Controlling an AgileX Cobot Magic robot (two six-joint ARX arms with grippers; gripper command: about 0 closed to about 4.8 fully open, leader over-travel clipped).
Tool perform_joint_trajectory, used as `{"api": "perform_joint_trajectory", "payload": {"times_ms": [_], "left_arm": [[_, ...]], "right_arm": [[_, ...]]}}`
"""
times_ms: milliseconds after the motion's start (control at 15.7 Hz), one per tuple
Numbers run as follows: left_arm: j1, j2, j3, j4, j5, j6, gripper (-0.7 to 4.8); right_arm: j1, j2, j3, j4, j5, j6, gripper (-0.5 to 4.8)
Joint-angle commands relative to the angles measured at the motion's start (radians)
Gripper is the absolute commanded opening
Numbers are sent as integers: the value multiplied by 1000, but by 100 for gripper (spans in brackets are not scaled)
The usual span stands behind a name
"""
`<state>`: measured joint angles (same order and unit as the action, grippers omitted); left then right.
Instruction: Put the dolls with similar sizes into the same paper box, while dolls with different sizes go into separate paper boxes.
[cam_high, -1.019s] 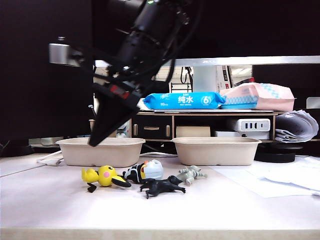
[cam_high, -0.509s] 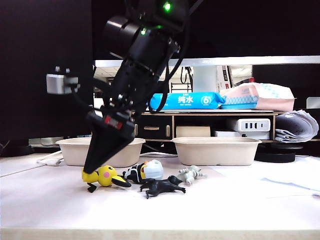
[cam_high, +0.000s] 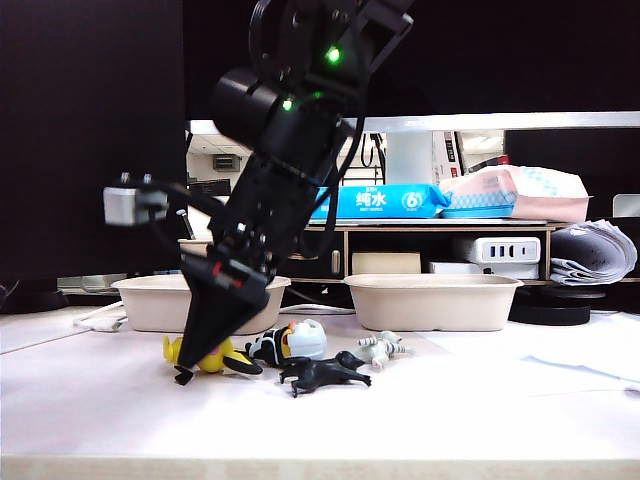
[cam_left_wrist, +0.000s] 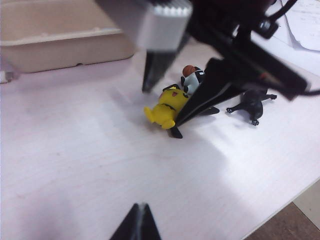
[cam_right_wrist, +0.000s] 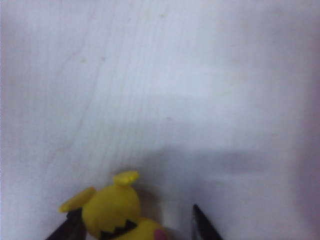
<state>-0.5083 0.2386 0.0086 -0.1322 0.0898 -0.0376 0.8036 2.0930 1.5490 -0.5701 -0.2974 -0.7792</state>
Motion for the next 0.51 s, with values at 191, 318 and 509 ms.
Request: {"api": "perform_joint_trajectory", "payload": {"times_ms": [191, 318, 509], "left_arm": [[-1, -1, 1, 6, 1, 3, -5], [-1, -2, 1, 6, 1, 3, -5], [-1, -19, 1, 2, 0, 3, -5]], "right_arm": [[3, 15, 2, 1, 10, 20, 160], [2, 15, 2, 10, 11, 20, 88], [3, 11, 14, 37, 10, 81, 84]]}}
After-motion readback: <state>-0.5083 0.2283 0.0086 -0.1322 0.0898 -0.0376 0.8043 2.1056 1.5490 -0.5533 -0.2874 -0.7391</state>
